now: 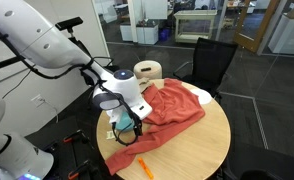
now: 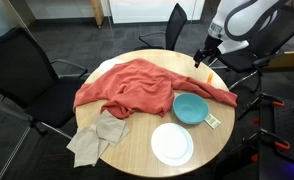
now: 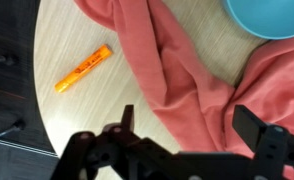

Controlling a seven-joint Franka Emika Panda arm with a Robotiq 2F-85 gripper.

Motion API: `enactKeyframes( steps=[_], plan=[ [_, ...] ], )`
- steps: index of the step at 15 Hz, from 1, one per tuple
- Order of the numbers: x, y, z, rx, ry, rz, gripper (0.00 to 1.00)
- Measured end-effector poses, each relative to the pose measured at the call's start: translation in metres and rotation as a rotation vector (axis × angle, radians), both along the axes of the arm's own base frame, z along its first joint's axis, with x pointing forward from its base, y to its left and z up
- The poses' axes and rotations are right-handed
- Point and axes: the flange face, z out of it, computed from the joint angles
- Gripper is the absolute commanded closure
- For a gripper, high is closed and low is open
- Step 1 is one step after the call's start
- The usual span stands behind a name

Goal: Put the bowl next to the plate then place the marker in it

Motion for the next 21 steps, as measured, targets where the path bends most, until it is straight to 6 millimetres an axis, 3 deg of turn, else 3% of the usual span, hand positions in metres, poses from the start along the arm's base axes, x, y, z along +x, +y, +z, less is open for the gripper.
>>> enactKeyframes(
  steps=[4,8,15,21],
  plan=[
    [-0.007,-0.031,-0.007,-0.01,0.014,-0.234,0.0],
    [-0.013,-0.048,-0.025,-0.022,0.041,-0.462,0.0],
    [-0.019,-0.055,-0.057,-0.042,0.085,-0.838,0.0],
    [-0.025,-0.068,-0.075,-0.03,0.108,-0.99,0.0]
  ],
)
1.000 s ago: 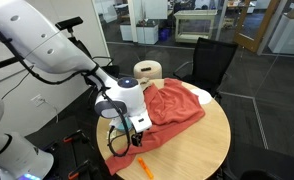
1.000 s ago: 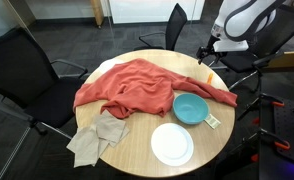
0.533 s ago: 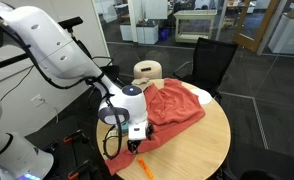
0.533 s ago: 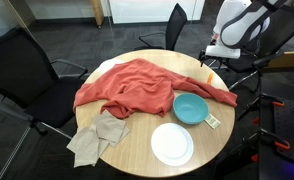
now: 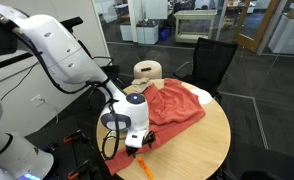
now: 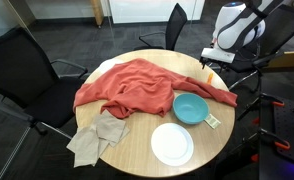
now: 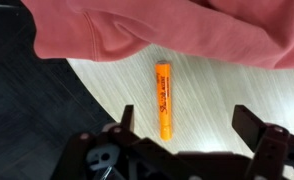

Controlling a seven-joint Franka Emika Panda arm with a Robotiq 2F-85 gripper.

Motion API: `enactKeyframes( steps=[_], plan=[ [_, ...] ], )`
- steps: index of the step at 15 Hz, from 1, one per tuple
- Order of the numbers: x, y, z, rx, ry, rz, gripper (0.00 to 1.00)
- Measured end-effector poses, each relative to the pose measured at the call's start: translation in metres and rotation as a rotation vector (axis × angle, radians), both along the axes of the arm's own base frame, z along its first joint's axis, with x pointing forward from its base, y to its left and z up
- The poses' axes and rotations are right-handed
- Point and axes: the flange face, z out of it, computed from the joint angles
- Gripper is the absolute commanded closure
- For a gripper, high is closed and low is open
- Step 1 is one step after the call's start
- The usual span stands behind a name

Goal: Put the bowl next to the plate then place the marker in it

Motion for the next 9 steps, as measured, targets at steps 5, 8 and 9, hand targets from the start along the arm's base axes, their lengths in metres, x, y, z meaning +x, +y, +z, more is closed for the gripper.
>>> enactKeyframes(
  steps=[5,8,9],
  plan=[
    [-0.001,-0.014,-0.015,0.01,0.007,-0.05,0.0],
    [-0.001,-0.021,-0.026,0.0,0.011,-0.056,0.0],
    [-0.002,-0.023,-0.03,-0.006,0.011,-0.057,0.0]
  ],
)
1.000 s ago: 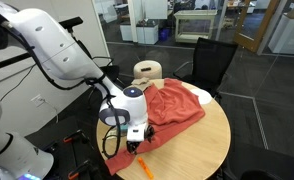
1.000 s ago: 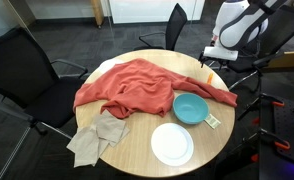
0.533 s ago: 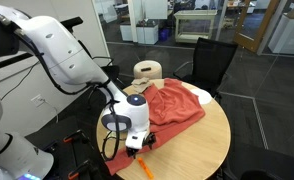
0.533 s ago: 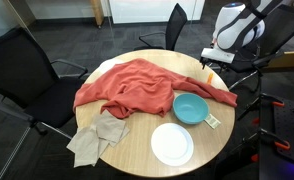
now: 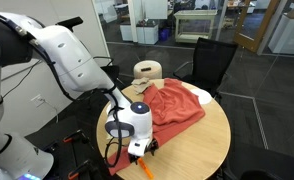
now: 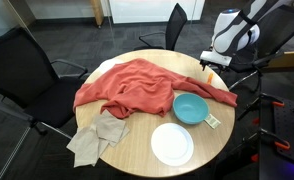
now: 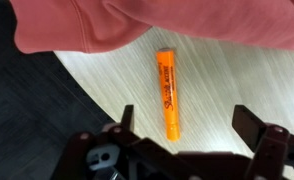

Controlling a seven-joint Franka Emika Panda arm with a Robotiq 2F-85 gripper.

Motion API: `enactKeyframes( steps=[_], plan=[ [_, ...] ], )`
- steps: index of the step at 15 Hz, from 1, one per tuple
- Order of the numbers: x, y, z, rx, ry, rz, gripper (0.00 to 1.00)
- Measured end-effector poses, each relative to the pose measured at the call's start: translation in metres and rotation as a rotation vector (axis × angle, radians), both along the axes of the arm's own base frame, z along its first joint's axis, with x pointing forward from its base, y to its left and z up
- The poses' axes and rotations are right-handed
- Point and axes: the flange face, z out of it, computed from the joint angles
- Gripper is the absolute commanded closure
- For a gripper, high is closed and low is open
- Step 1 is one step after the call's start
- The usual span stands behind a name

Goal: Put the bowl next to the plate then place the marker in it

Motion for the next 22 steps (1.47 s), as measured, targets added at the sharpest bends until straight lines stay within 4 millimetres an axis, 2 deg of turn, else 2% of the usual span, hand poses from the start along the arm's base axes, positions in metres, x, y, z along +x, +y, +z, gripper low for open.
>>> enactKeyframes(
  steps=[8,9,10,15,20,21,22],
  plan=[
    [-0.019,-0.014,-0.04,-0.037,-0.014,-0.018,0.0],
    [-0.022,-0.016,-0.045,-0.037,-0.014,-0.024,0.09],
    [-0.025,-0.017,-0.05,-0.035,-0.012,-0.026,0.26],
    [-0.035,-0.025,-0.063,-0.052,-0.03,-0.033,0.66],
    [-0.038,-0.029,-0.059,-0.052,-0.04,-0.036,0.99],
    [-0.037,-0.029,-0.058,-0.053,-0.043,-0.037,0.94],
    [-0.036,-0.029,-0.057,-0.055,-0.046,-0.036,0.98]
  ],
)
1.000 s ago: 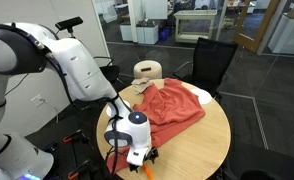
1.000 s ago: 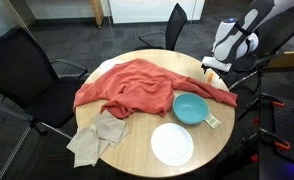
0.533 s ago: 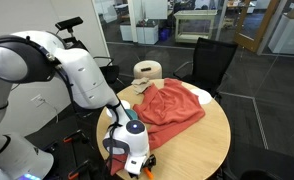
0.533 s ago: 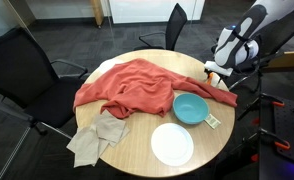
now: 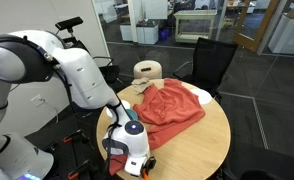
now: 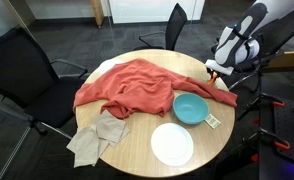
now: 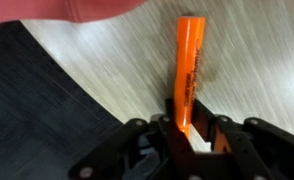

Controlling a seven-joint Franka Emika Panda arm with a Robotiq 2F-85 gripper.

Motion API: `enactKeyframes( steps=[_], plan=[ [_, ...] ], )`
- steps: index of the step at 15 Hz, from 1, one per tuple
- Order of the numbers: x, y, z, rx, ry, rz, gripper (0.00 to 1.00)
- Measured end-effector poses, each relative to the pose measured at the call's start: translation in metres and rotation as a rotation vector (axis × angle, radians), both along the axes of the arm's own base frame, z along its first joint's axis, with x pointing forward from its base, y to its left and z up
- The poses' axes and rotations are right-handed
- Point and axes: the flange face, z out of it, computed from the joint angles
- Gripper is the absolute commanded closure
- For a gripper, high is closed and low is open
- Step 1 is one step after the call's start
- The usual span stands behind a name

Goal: Put the bowl next to the plate then place the marker in it

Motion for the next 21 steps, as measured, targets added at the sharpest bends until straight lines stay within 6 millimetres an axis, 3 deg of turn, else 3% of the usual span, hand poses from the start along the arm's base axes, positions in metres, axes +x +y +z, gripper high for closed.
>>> enactKeyframes(
  steps=[3,5,11,14,17,21],
  plan=[
    [0.008,0.006,0.011,-0.005,-0.02,0.016,0.95],
    [0.02,0.017,0.029,-0.011,-0.05,0.039,0.95],
    [0.052,0.067,0.115,-0.061,-0.165,0.177,0.95],
    [0.067,0.105,0.145,-0.075,-0.193,0.298,0.95],
    [0.079,0.147,0.158,-0.069,-0.194,0.419,0.95],
    [0.087,0.196,0.159,-0.057,-0.171,0.573,0.95]
  ],
)
